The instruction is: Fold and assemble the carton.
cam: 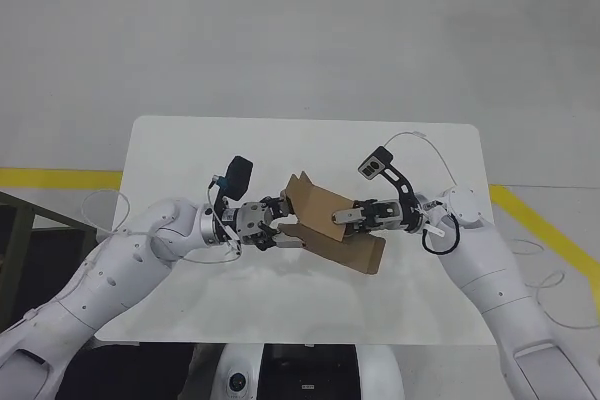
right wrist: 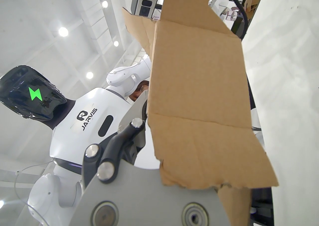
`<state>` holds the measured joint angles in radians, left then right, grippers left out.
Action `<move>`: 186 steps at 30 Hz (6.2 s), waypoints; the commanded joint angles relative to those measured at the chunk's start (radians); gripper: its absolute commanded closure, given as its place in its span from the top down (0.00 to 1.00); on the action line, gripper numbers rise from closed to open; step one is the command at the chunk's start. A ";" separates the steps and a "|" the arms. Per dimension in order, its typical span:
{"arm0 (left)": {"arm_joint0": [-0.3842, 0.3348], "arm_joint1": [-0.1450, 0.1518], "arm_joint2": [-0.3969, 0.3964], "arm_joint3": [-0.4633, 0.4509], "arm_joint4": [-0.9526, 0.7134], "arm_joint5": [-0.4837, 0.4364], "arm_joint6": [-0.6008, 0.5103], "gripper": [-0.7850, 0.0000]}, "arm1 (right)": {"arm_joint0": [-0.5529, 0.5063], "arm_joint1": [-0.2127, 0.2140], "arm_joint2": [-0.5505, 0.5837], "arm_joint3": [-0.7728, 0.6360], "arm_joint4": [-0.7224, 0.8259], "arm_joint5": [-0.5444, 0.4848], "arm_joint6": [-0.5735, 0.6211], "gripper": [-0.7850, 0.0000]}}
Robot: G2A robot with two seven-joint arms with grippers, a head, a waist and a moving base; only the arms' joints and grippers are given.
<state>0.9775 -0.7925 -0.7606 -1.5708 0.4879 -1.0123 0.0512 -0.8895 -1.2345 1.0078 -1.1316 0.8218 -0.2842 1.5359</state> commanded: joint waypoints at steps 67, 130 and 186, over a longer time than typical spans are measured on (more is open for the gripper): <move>-0.157 0.045 0.206 0.117 -0.193 0.000 0.047 0.44 | -0.002 -0.001 0.006 -0.013 -0.008 0.000 0.000 0.00; 0.028 -0.016 -0.116 0.103 0.042 0.072 0.020 0.55 | -0.008 -0.008 0.016 0.002 -0.006 0.000 0.000 0.00; -0.004 -0.104 -0.109 0.219 -0.371 0.061 -0.426 1.00 | 0.102 0.079 -0.263 -0.019 0.116 0.000 0.000 0.00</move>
<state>0.9701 -0.8958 -0.8677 -1.3466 0.1154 -0.9546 -0.3712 -0.7877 -1.1543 0.7423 -1.1516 0.9392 -0.2844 1.5359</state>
